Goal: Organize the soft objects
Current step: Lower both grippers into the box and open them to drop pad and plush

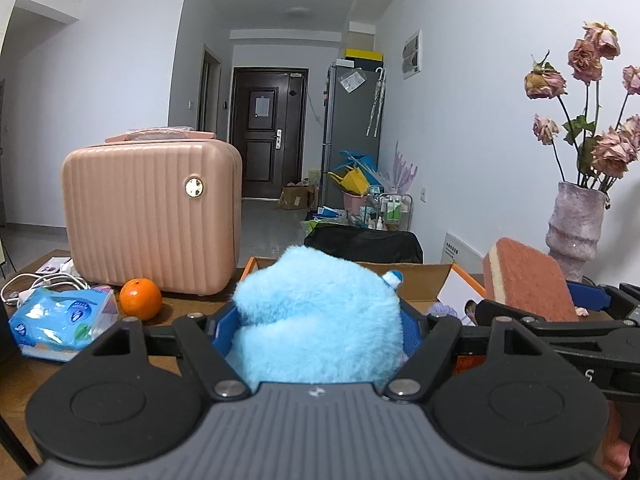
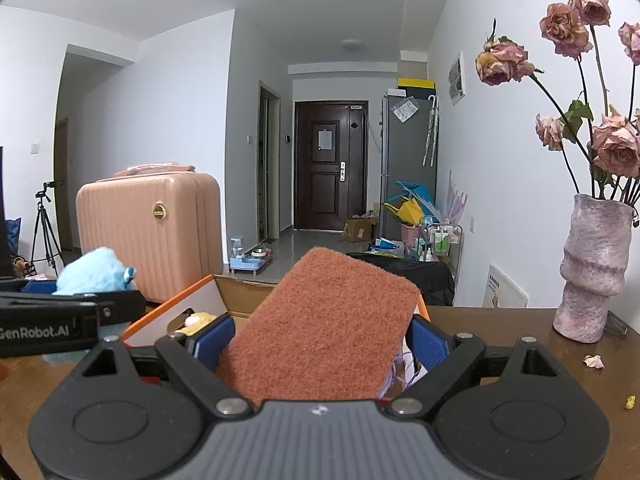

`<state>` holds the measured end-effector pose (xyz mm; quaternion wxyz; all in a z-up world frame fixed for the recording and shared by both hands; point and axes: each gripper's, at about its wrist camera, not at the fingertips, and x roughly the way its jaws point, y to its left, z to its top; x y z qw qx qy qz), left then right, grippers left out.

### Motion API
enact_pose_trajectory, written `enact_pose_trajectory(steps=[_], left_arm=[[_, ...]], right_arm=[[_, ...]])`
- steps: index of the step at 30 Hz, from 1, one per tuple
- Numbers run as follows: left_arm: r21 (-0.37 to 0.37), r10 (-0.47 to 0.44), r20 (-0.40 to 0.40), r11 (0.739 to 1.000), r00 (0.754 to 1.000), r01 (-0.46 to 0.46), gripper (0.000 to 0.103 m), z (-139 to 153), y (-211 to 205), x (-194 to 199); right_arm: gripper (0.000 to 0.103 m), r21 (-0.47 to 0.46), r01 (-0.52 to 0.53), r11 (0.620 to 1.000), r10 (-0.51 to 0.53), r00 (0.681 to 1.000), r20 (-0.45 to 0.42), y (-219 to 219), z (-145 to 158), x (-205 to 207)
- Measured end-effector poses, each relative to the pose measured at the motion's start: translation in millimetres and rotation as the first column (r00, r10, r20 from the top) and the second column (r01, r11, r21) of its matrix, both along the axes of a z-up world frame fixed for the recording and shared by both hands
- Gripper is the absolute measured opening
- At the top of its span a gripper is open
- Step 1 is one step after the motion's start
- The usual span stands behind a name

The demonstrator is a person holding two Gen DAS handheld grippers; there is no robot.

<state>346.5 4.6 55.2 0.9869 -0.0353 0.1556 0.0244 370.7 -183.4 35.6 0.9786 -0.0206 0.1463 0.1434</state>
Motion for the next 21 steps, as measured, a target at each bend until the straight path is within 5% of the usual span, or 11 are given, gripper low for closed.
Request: enact_pose_trajectory(steps=[21], left_arm=[[-0.016,0.044,-0.016,0.999,0.999,-0.044,0.076,-3.6,-5.6,81.4]], right_arm=[[0.092,0.004,0.05,0.999,-0.05,0.998,-0.034,3.2,1.8,77.9]])
